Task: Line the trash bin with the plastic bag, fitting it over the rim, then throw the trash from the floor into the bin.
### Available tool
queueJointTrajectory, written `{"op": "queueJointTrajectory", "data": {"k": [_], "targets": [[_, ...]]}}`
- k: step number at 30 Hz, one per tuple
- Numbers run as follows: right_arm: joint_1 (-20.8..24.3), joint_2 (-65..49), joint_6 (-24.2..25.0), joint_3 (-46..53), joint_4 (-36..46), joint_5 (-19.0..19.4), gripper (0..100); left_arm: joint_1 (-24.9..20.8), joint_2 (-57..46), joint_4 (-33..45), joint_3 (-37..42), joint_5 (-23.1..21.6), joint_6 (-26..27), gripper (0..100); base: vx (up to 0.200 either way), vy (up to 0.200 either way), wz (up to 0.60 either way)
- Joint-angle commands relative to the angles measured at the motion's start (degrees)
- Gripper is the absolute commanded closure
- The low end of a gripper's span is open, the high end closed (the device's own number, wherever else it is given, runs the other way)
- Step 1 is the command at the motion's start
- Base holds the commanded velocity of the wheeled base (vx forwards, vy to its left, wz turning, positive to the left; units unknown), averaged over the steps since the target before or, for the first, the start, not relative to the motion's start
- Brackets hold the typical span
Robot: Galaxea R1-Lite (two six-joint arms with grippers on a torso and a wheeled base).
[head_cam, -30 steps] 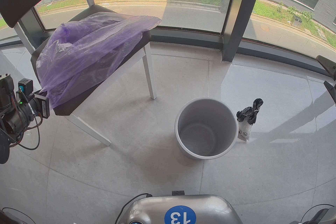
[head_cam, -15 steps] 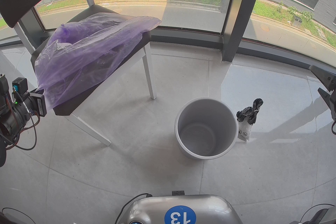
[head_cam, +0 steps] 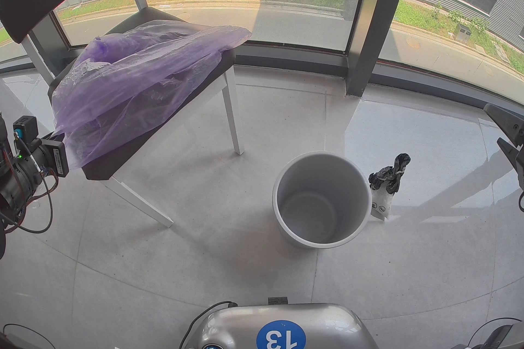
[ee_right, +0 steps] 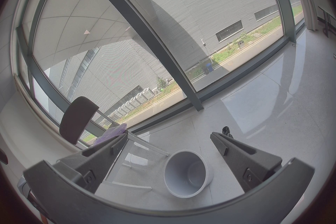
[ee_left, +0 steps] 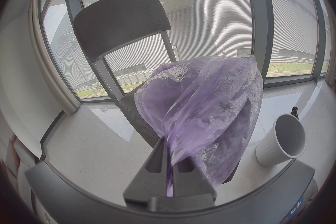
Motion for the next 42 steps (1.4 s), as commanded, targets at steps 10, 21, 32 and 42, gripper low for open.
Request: {"op": "queueJointTrajectory", "data": {"k": [10, 21, 32, 42], "targets": [[0.0, -1.7, -1.0, 0.0, 0.2, 0.0, 0, 0.1, -1.6, -0.1, -0.4, 0.0, -0.1, 100, 0.000, 0.000, 0.00], [1.7, -1.9, -11.8, 7.2, 0.1, -1.0, 0, -9.0, -9.5, 1.1, -5.3, 0.2, -4.5, 100, 0.000, 0.000, 0.00], [7.0, -5.1, -24.5, 11.1, 0.2, -0.8, 0, -20.8, -13.1, 2.3, -10.0, 1.8, -7.7, 100, 0.000, 0.000, 0.00], [9.4, -0.1, -26.0, 9.9, -0.3, -0.2, 0, -35.6, -14.3, 10.0, -22.3, 4.0, -6.8, 100, 0.000, 0.000, 0.00]]}}
